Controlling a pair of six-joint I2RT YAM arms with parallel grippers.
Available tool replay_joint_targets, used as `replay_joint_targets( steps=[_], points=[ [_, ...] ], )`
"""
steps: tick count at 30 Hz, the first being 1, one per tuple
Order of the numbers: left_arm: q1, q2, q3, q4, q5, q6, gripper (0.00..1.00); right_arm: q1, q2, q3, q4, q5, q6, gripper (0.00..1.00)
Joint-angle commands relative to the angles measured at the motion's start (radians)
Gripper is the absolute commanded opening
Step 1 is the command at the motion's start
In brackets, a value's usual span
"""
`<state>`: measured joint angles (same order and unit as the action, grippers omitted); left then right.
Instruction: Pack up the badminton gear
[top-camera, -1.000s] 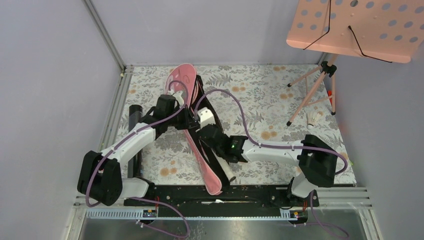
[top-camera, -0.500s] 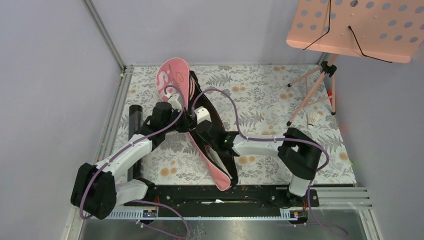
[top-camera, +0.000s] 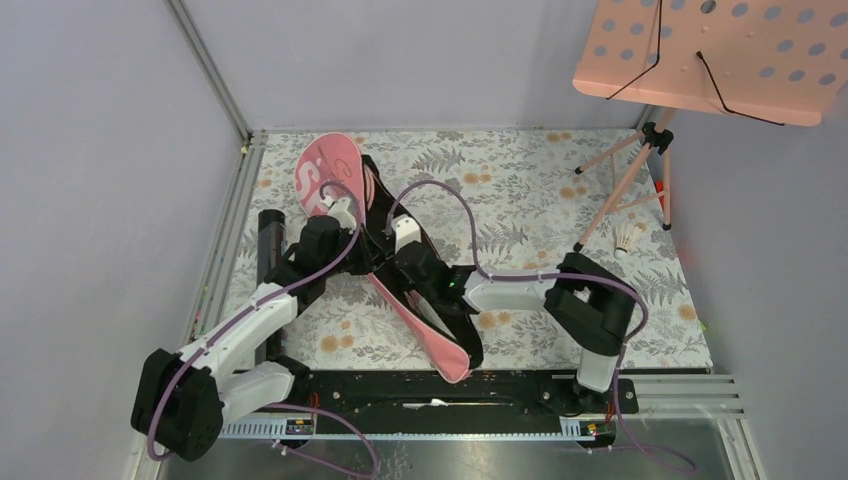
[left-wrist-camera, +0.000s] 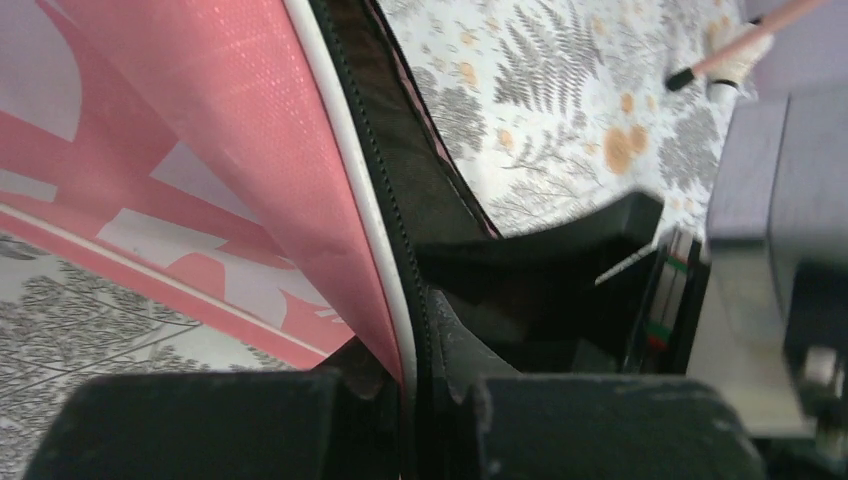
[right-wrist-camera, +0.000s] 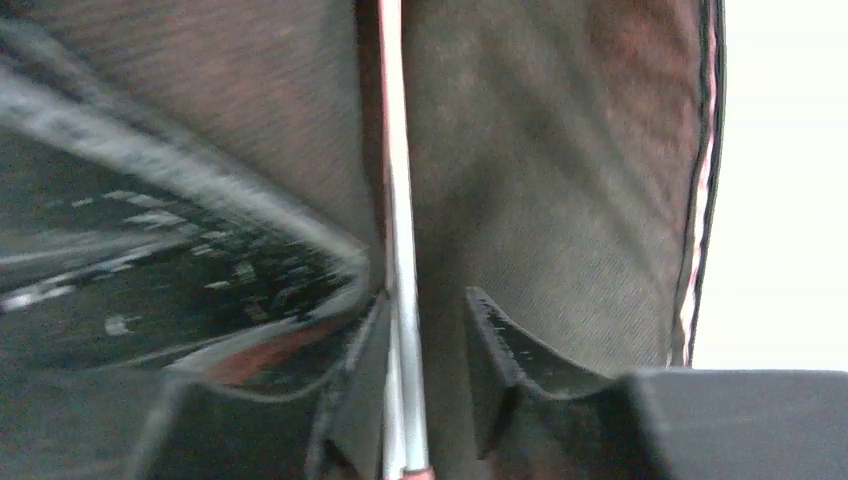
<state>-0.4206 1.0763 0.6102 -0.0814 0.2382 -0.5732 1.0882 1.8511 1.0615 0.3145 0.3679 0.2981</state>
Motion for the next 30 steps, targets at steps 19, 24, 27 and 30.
replay_joint_targets(
  steps=[19, 24, 27, 30],
  points=[
    [-0.067, -0.135, -0.018, 0.128, 0.131, -0.057, 0.00, -0.234, -0.447, -0.226, -0.112, -0.120, -0.080, 1.00],
    [-0.067, -0.145, -0.029, 0.124, 0.132, -0.054, 0.00, -0.263, -0.243, -0.155, -0.131, -0.106, -0.057, 0.96],
    [-0.066, -0.158, -0.032, 0.123, 0.139, -0.053, 0.00, -0.271, -0.122, -0.106, -0.112, -0.132, -0.072, 0.95],
    [-0.067, -0.175, -0.038, 0.116, 0.143, -0.047, 0.00, -0.272, -0.051, -0.071, -0.086, -0.195, -0.088, 0.88]
  ],
)
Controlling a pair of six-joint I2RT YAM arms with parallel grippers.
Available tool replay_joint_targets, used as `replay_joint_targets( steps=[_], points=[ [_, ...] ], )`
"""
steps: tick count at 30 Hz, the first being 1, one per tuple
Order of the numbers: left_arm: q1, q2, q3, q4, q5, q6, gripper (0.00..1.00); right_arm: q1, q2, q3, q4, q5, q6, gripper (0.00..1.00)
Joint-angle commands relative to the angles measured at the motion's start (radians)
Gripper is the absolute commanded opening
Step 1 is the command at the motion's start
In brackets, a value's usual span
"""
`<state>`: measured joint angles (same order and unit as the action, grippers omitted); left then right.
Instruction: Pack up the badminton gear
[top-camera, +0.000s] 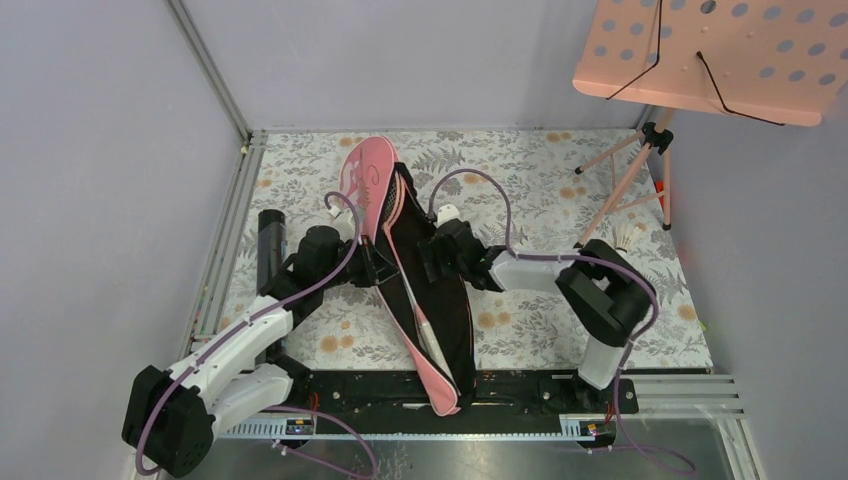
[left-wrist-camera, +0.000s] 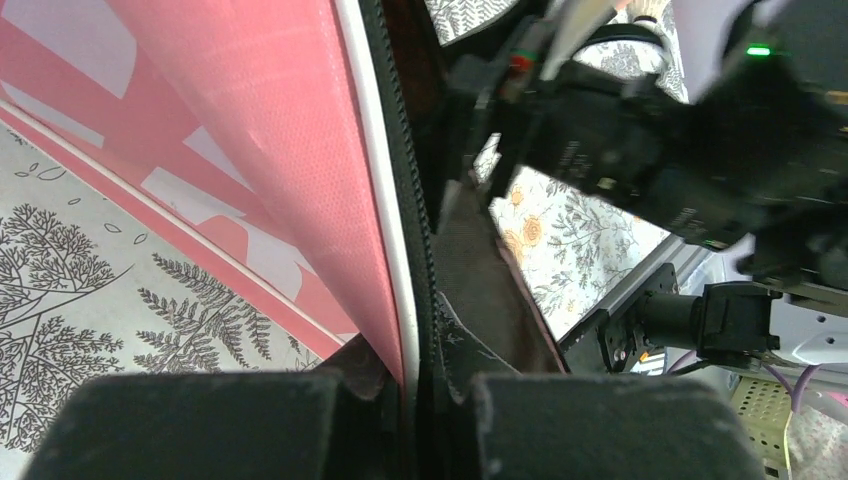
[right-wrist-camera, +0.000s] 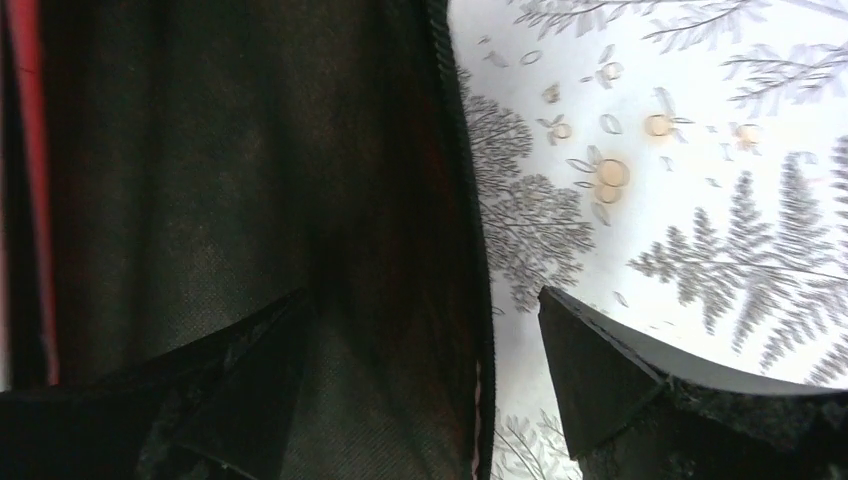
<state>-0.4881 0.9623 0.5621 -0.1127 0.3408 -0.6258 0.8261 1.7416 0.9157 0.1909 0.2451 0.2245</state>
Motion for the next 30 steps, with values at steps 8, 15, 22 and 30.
replay_joint_targets(
  steps=[8, 15, 22, 30],
  points=[
    [-0.001, -0.126, -0.002, 0.127, -0.024, 0.002, 0.00, -0.012, -0.023, 0.155, 0.041, -0.184, -0.237, 0.00],
    [-0.025, -0.111, -0.034, 0.191, -0.009, -0.004, 0.00, -0.019, -0.124, 0.332, -0.130, -0.155, -0.694, 0.00],
    [-0.077, 0.048, 0.038, 0.278, 0.049, 0.048, 0.17, -0.081, -0.181, 0.531, -0.414, -0.342, -1.069, 0.00],
    [-0.079, 0.029, 0.456, -0.101, -0.024, 0.427, 0.99, -0.175, -0.102, 0.781, -0.720, -0.553, -1.199, 0.00]
  ],
)
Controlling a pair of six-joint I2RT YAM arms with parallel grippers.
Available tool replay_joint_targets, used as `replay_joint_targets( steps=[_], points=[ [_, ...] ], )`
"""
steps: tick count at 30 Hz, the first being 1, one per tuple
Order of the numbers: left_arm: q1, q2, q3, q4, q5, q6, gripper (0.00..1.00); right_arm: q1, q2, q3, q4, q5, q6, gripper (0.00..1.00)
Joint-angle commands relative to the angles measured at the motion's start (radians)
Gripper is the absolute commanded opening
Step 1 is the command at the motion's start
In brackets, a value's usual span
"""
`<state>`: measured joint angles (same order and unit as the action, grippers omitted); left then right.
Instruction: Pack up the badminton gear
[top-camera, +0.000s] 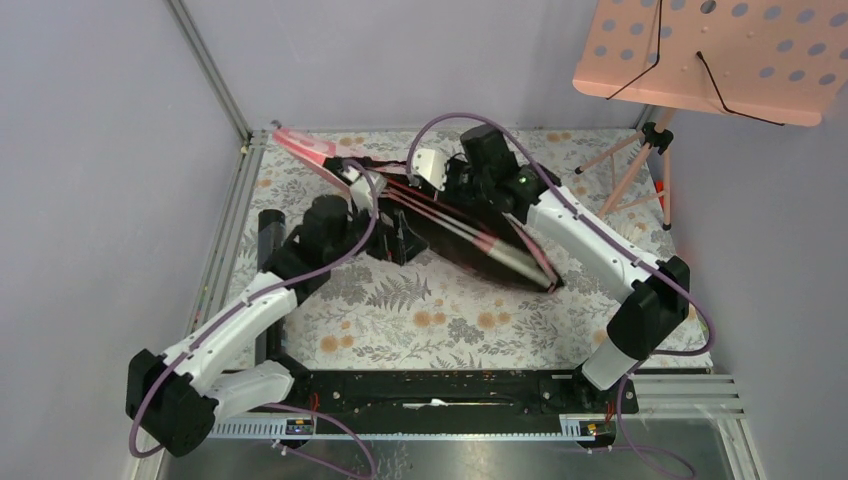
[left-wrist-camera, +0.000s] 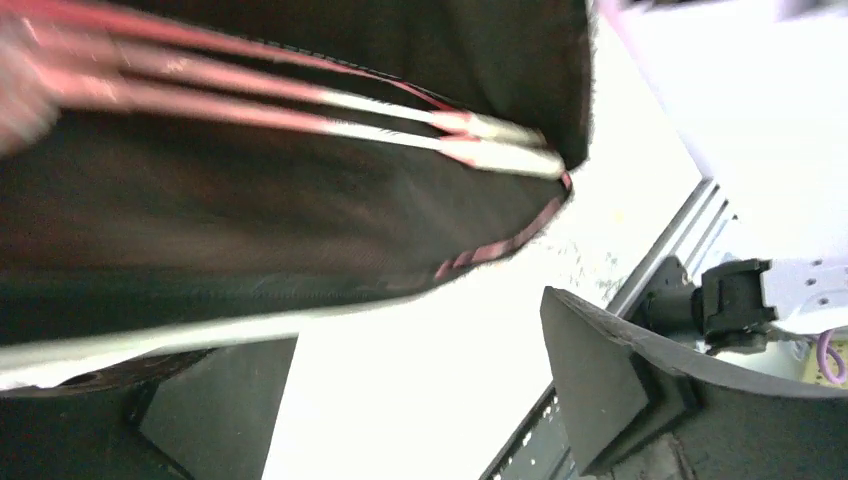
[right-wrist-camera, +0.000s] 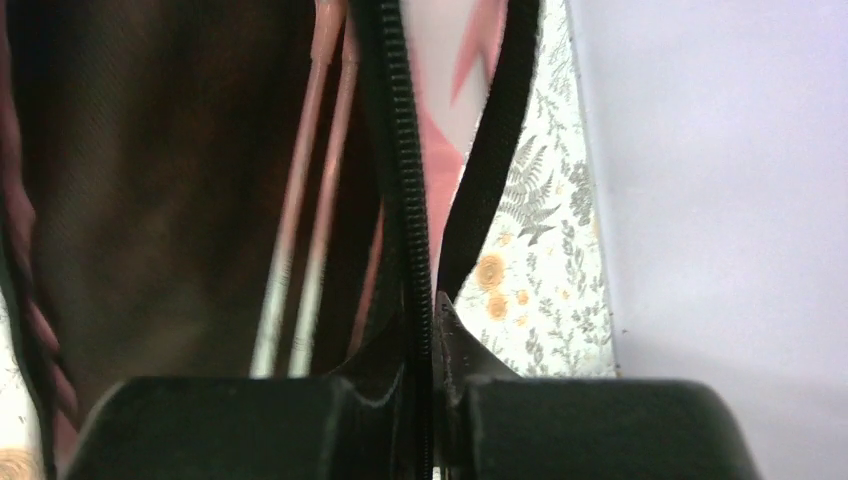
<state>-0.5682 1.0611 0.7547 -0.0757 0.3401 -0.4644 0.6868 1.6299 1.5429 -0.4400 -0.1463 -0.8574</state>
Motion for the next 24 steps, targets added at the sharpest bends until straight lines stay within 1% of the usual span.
replay_joint_targets(
  steps=[1, 3, 4, 5, 6, 8, 9, 10, 12, 13, 14, 16, 17, 18, 20, 21, 23, 24],
  points=[
    [0.001, -0.083, 0.324, -0.189, -0.069, 0.325, 0.99, -0.040, 0.019, 0.154, -0.090, -0.168, -0.115, 0.00],
    [0.001, -0.103, 0.431, -0.260, -0.145, 0.459, 0.99, -0.043, 0.036, 0.138, -0.069, -0.166, -0.112, 0.00],
    [0.001, -0.109, 0.477, -0.281, -0.148, 0.547, 0.99, -0.044, 0.049, 0.133, -0.053, -0.166, -0.106, 0.00],
    [0.001, -0.111, 0.512, -0.305, -0.117, 0.636, 0.99, -0.045, 0.060, 0.134, -0.044, -0.171, -0.100, 0.00],
    [0.001, -0.110, 0.546, -0.345, -0.050, 0.760, 0.99, -0.047, 0.071, 0.138, -0.035, -0.177, -0.092, 0.00],
    [0.001, -0.097, 0.613, -0.519, 0.071, 1.040, 0.99, -0.049, 0.093, 0.148, -0.027, -0.184, -0.081, 0.00],
    [0.001, -0.092, 0.643, -0.592, 0.093, 1.136, 0.99, -0.049, 0.104, 0.149, -0.018, -0.182, -0.077, 0.00],
    [0.001, -0.085, 0.666, -0.636, 0.090, 1.187, 0.99, -0.050, 0.112, 0.149, -0.011, -0.178, -0.074, 0.00],
    [0.001, -0.069, 0.709, -0.710, 0.068, 1.247, 0.99, -0.049, 0.134, 0.149, -0.004, -0.161, -0.066, 0.00],
    [0.001, -0.062, 0.726, -0.781, 0.070, 1.296, 0.99, -0.049, 0.145, 0.150, -0.004, -0.152, -0.064, 0.00],
    [0.001, -0.056, 0.729, -0.822, 0.081, 1.336, 0.99, -0.050, 0.154, 0.152, -0.003, -0.144, -0.058, 0.00],
    [0.001, -0.053, 0.709, -0.862, 0.113, 1.365, 0.99, -0.050, 0.172, 0.149, -0.002, -0.137, -0.049, 0.00],
    [0.001, -0.064, 0.680, -0.860, 0.142, 1.383, 0.99, -0.049, 0.177, 0.146, -0.001, -0.139, -0.046, 0.00],
    [0.001, -0.085, 0.632, -0.821, 0.165, 1.414, 0.99, -0.050, 0.183, 0.143, 0.002, -0.135, -0.048, 0.00],
    [0.001, -0.125, 0.522, -0.688, 0.204, 1.401, 0.99, -0.049, 0.193, 0.144, 0.004, -0.115, -0.041, 0.00],
    [0.001, -0.134, 0.484, -0.651, 0.226, 1.380, 0.99, -0.049, 0.192, 0.142, 0.005, -0.103, -0.038, 0.00],
    [0.001, -0.128, 0.448, -0.661, 0.247, 1.352, 0.99, -0.050, 0.184, 0.121, 0.010, -0.086, -0.035, 0.00],
    [0.001, -0.115, 0.446, -0.699, 0.240, 1.362, 0.99, -0.050, 0.176, 0.109, 0.011, -0.087, -0.039, 0.00]
  ],
)
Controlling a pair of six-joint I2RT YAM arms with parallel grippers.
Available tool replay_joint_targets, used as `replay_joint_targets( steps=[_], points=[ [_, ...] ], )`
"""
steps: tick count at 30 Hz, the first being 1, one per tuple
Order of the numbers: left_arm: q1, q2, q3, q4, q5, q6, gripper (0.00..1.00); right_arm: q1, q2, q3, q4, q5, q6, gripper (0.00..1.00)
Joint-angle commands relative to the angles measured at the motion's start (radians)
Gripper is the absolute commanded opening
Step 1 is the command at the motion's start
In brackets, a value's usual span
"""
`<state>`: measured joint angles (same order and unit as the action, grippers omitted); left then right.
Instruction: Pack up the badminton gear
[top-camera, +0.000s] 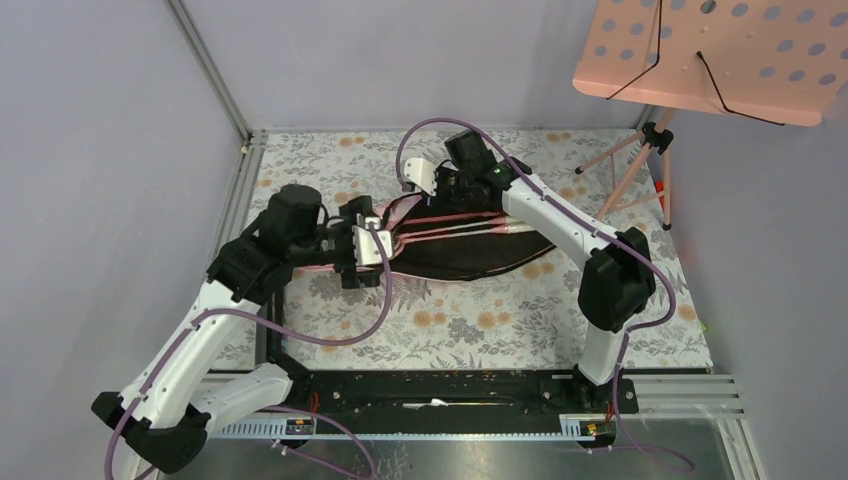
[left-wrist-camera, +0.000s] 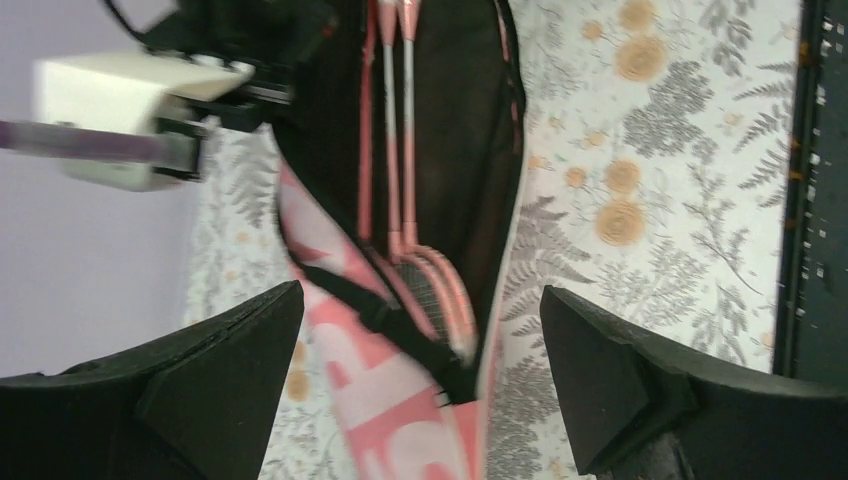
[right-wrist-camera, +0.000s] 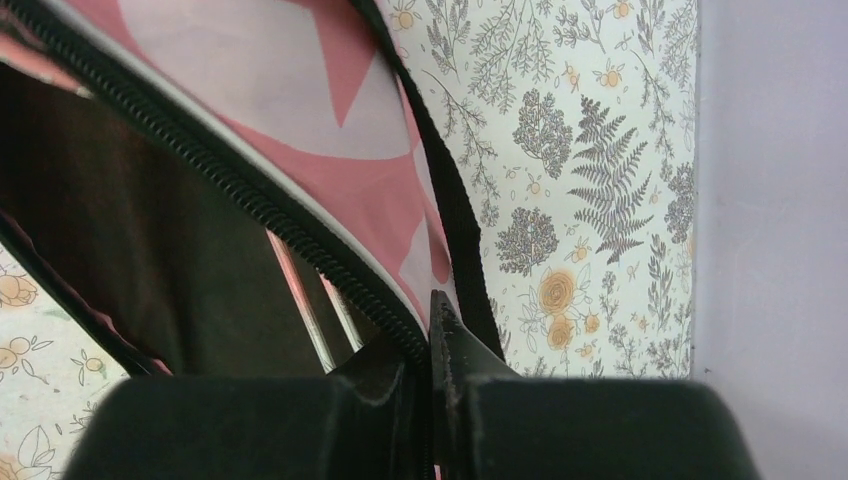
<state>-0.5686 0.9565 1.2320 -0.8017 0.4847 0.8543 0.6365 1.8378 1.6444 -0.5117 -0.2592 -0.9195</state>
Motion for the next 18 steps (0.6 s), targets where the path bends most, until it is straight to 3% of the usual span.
replay_joint_targets(
  steps=[1, 4, 7, 14, 18],
  points=[
    [0.001, 0.008, -0.025, -0.033, 0.072, 0.060, 0.99, -0.001, -0.043, -0.009, 0.083, 0.021, 0.020, 0.00],
    [0.004, 0.057, -0.052, -0.156, -0.082, 0.128, 0.99, -0.005, -0.066, -0.042, 0.067, -0.019, 0.012, 0.00],
    [0.036, 0.035, -0.133, -0.149, -0.214, 0.220, 0.99, -0.005, -0.076, -0.042, 0.030, -0.071, 0.000, 0.00],
    [0.244, 0.114, -0.056, -0.317, -0.251, 0.340, 0.98, -0.004, -0.061, 0.013, -0.031, -0.154, 0.005, 0.00],
    [0.275, 0.100, -0.162, -0.333, -0.321, 0.428, 0.95, -0.005, -0.053, 0.020, -0.039, -0.167, 0.011, 0.00]
  ],
)
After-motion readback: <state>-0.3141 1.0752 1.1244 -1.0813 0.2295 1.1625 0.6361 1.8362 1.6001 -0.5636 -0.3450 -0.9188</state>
